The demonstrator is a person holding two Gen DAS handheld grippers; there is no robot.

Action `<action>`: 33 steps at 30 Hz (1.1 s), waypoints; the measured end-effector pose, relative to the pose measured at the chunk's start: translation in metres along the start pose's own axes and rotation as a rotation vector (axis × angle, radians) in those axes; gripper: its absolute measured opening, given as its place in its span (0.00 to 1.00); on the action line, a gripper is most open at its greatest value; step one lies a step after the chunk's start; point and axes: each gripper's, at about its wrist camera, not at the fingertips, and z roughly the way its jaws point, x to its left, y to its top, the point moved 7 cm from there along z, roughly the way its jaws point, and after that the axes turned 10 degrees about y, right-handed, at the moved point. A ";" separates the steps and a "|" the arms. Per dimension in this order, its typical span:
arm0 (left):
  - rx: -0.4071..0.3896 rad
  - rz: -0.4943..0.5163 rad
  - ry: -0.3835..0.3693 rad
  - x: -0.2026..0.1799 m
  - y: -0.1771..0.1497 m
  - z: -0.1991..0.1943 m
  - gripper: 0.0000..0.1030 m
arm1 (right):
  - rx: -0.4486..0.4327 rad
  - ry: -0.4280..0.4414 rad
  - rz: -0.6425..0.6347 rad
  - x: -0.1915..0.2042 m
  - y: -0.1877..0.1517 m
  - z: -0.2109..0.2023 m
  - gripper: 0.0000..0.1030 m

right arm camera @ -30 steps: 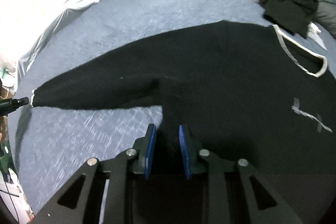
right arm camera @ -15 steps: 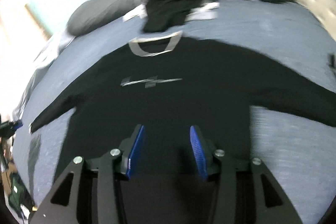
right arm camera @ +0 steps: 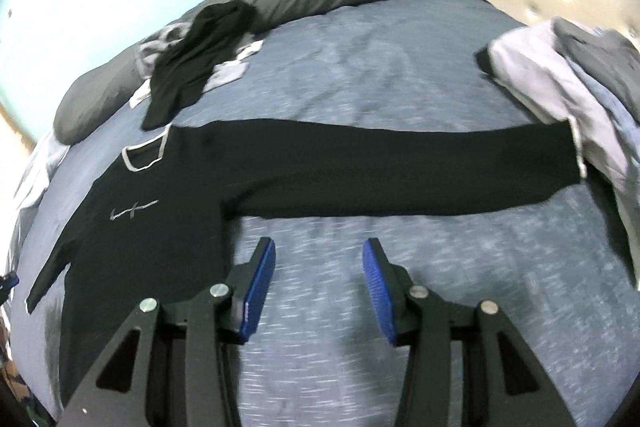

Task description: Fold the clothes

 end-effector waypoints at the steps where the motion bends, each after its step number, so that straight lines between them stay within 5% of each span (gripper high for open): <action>1: 0.001 0.000 -0.005 -0.007 -0.002 0.004 0.25 | -0.002 -0.006 0.009 -0.007 0.001 -0.002 0.45; 18: 0.088 0.065 -0.022 -0.067 -0.047 0.075 0.27 | -0.069 -0.161 0.254 -0.150 0.014 -0.021 0.53; 24: 0.093 0.077 -0.024 -0.078 -0.053 0.086 0.27 | -0.097 -0.211 0.269 -0.170 0.013 -0.021 0.65; 33: 0.076 0.118 -0.036 -0.096 -0.056 0.089 0.27 | -0.123 -0.325 0.350 -0.201 0.015 -0.009 0.66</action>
